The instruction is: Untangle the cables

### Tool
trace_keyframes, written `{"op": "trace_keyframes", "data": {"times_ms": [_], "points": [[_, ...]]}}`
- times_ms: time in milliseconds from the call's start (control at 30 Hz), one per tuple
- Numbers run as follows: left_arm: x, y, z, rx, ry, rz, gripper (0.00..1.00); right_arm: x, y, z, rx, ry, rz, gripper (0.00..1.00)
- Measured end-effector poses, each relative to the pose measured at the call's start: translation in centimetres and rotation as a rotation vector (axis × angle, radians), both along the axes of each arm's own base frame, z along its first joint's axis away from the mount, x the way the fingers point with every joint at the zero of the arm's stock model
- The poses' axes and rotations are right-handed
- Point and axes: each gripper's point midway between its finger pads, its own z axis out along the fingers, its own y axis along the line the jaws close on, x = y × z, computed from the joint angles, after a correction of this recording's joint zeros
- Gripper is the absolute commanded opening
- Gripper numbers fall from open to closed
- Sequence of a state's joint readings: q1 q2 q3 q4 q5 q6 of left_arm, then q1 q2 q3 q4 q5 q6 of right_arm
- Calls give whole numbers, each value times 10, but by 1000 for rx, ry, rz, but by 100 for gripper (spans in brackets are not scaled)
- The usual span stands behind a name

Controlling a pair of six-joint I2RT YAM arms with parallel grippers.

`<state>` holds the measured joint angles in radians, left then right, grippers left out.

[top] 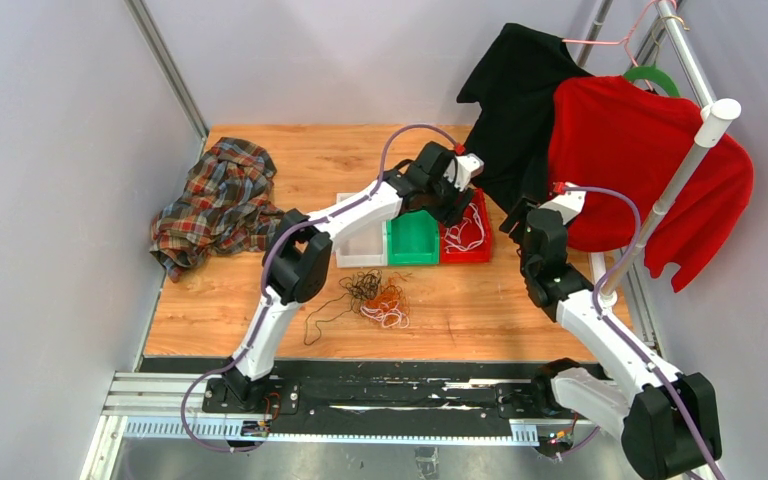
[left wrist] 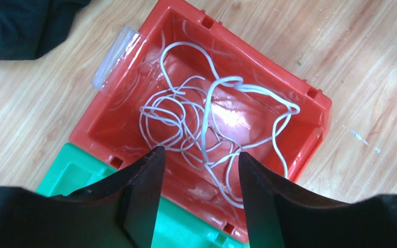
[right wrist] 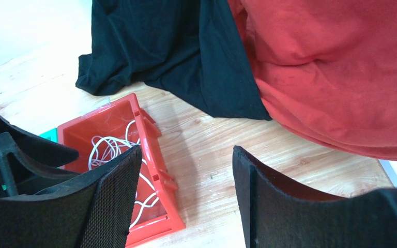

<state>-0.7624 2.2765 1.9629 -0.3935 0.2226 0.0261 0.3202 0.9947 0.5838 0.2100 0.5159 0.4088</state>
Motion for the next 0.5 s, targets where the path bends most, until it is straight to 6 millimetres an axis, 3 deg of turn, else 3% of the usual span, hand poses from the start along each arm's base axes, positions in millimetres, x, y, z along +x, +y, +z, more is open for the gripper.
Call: {"op": "trace_keyframes", "data": {"times_ms": [100,267,367,500], "points": [[-6,8,9,29,-9,-23,83,0,3,1,6,-2,19,70],[-18,32,50,33,-19,-35,91,1,19,-3,22,20,106,71],[-31,65,82,28,-25,-39,93,0,36,-8,22,51,168,71],[-63,117,99,47,-7,-93,93,-12,74,-16,14,75,297,71]]}}
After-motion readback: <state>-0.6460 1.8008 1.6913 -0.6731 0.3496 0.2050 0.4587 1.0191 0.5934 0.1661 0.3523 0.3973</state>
